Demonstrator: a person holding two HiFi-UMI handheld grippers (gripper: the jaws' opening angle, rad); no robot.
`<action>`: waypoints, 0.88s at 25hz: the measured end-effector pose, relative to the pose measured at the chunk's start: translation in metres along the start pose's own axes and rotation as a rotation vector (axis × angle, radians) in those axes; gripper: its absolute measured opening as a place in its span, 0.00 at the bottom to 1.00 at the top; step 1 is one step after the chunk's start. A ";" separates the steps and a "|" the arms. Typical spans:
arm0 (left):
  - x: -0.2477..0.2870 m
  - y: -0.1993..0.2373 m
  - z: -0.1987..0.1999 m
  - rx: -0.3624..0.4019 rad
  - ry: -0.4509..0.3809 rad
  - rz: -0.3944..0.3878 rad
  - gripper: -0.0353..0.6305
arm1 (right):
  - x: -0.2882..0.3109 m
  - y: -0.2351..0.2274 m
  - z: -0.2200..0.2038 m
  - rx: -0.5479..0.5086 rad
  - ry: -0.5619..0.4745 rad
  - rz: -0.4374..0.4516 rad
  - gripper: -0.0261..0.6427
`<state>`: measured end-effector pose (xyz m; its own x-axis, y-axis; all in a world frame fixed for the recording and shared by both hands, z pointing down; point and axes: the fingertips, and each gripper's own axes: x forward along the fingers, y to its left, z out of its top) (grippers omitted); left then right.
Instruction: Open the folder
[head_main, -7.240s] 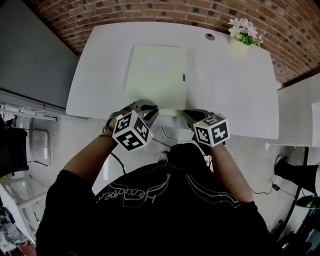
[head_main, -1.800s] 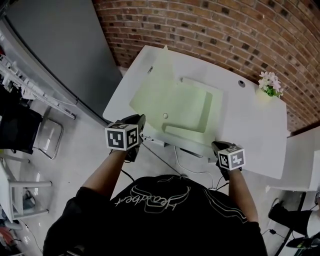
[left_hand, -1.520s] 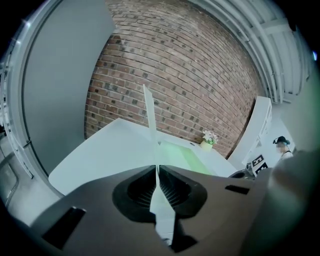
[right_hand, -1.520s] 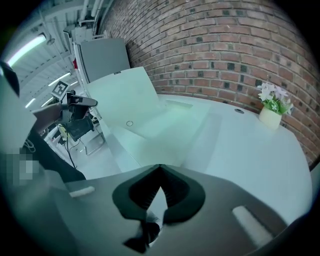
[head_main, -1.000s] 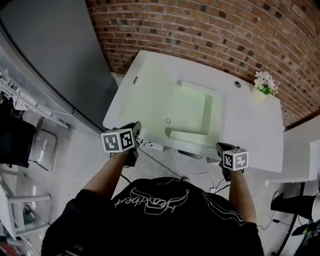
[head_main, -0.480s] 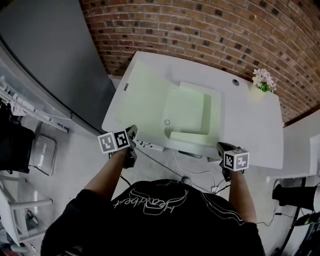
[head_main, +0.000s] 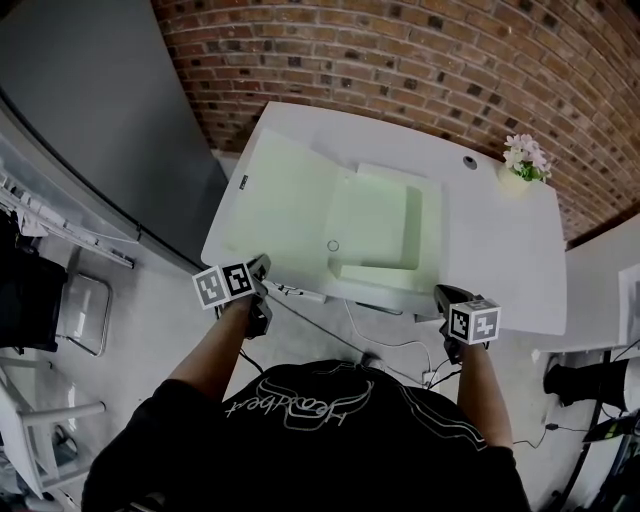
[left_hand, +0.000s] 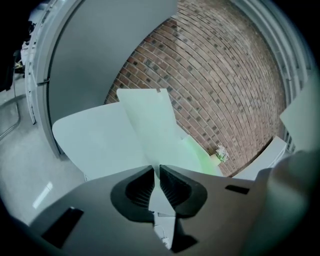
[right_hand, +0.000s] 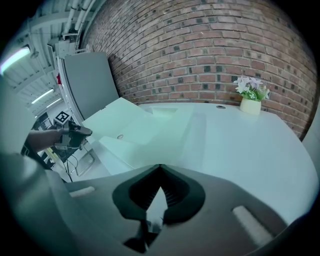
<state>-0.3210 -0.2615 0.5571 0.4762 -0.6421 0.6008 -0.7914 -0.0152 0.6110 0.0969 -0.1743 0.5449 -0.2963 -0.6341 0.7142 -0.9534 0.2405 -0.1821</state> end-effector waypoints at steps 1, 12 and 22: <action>0.001 0.002 -0.001 -0.010 0.003 0.001 0.09 | 0.000 0.000 0.000 0.001 -0.001 -0.001 0.05; 0.009 0.019 -0.009 -0.056 0.027 0.035 0.10 | -0.001 -0.001 -0.001 0.024 -0.021 -0.008 0.05; 0.010 0.025 -0.013 -0.067 0.035 0.046 0.11 | 0.000 -0.001 -0.001 0.049 -0.044 -0.013 0.05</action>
<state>-0.3310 -0.2579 0.5853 0.4537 -0.6139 0.6460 -0.7861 0.0659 0.6146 0.0984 -0.1740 0.5456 -0.2847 -0.6693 0.6863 -0.9586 0.1959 -0.2066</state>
